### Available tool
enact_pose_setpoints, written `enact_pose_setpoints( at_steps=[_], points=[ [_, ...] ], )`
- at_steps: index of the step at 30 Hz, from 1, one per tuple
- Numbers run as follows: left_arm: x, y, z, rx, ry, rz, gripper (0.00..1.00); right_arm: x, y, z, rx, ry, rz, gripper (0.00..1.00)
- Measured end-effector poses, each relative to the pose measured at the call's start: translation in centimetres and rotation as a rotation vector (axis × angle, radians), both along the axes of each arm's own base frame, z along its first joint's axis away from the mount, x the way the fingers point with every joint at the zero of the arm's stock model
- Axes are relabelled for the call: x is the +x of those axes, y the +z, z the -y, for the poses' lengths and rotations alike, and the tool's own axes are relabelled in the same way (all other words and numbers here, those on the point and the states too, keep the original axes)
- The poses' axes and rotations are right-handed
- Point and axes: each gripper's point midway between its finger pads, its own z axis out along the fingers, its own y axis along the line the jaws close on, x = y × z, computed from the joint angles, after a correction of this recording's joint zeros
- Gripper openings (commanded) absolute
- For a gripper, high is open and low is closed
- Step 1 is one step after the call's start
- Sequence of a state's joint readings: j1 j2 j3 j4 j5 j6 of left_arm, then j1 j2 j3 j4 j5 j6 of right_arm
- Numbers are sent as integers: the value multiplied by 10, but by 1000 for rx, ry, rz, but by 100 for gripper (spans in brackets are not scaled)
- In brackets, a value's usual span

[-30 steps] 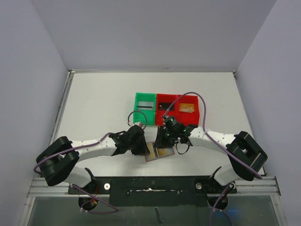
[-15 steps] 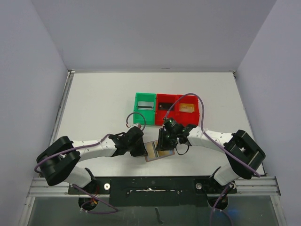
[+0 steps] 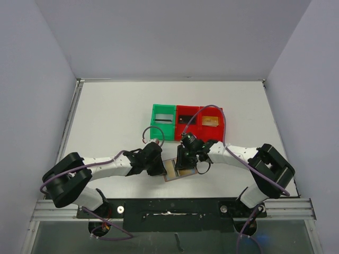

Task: Take the credit cards out of the card holder

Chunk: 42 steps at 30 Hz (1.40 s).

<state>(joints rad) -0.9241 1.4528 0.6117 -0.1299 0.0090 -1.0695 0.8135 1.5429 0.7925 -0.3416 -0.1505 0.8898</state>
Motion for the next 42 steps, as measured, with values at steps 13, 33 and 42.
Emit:
enact_pose_setpoints(
  at_steps=[13,33,42],
  points=[
    [0,-2,3,6,-2,-5,4,2,-5,-8,116,-26,-23,15],
    [1,0,3,16,-4,4,6,6,0,1,54,-27,-5,24],
    [1,0,4,19,-7,2,5,1,-5,-8,115,-20,-20,14]
  ],
)
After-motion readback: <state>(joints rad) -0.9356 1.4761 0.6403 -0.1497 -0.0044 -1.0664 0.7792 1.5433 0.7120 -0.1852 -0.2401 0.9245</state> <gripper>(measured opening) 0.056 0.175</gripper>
